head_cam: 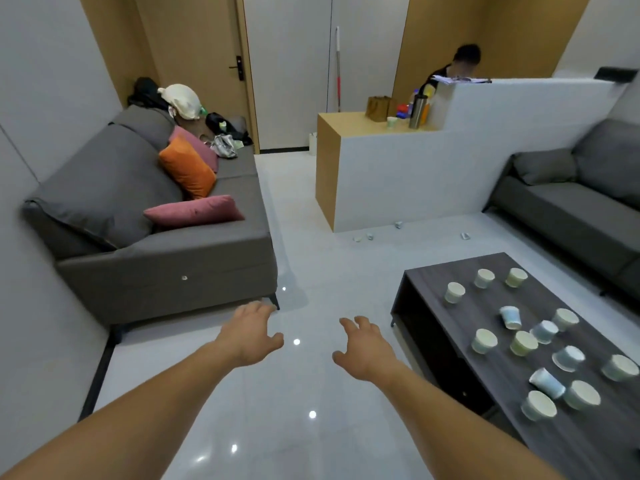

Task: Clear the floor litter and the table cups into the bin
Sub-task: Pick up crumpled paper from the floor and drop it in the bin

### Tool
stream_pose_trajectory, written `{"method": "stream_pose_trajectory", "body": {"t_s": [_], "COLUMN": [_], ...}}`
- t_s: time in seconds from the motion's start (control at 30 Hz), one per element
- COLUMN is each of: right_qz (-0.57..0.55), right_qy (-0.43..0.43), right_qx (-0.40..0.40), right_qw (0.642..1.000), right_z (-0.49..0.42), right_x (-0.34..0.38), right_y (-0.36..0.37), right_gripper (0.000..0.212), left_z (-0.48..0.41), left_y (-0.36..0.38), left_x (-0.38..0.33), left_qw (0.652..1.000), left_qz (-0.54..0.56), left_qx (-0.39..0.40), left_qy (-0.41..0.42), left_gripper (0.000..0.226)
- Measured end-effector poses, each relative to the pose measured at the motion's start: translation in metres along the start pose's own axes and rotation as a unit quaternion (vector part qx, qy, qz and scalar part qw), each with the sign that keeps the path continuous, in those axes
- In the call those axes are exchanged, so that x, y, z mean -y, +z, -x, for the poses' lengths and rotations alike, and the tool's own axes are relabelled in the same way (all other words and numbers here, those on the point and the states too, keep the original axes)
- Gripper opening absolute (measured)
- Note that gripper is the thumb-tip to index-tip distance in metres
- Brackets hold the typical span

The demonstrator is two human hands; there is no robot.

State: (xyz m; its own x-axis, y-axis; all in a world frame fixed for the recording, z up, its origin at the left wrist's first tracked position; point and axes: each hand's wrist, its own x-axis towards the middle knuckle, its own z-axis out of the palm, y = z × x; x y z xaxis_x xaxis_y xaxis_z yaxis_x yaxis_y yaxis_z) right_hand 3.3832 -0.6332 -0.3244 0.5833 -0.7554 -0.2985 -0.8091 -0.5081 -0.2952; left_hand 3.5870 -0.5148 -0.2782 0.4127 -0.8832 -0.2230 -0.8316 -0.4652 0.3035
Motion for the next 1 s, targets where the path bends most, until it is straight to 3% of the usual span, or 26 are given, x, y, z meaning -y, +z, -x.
{"method": "stream_pose_trajectory", "body": {"t_s": [0.3, 0.57, 0.87, 1.0], "right_qz": [0.019, 0.011, -0.021, -0.017], "right_qy": [0.032, 0.105, 0.124, 0.114], "right_qx": [-0.012, -0.031, -0.013, -0.015], "right_qw": [0.999, 0.994, 0.992, 0.993], "right_z": [-0.164, -0.302, -0.463, -0.544], "right_x": [-0.031, -0.063, -0.133, -0.177], "right_y": [-0.058, -0.118, -0.175, -0.215], "right_gripper": [0.074, 0.073, 0.075, 0.076], "left_z": [-0.203, -0.393, -0.58, -0.662], "left_y": [-0.019, -0.071, -0.085, -0.095], "left_x": [-0.017, -0.045, -0.118, -0.155], "left_qw": [0.998, 0.993, 0.986, 0.989], "left_qz": [-0.006, -0.002, -0.024, -0.024], "left_qx": [0.04, 0.031, 0.06, 0.06], "left_qy": [0.039, 0.117, 0.154, 0.134], "left_gripper": [0.07, 0.07, 0.07, 0.07]}}
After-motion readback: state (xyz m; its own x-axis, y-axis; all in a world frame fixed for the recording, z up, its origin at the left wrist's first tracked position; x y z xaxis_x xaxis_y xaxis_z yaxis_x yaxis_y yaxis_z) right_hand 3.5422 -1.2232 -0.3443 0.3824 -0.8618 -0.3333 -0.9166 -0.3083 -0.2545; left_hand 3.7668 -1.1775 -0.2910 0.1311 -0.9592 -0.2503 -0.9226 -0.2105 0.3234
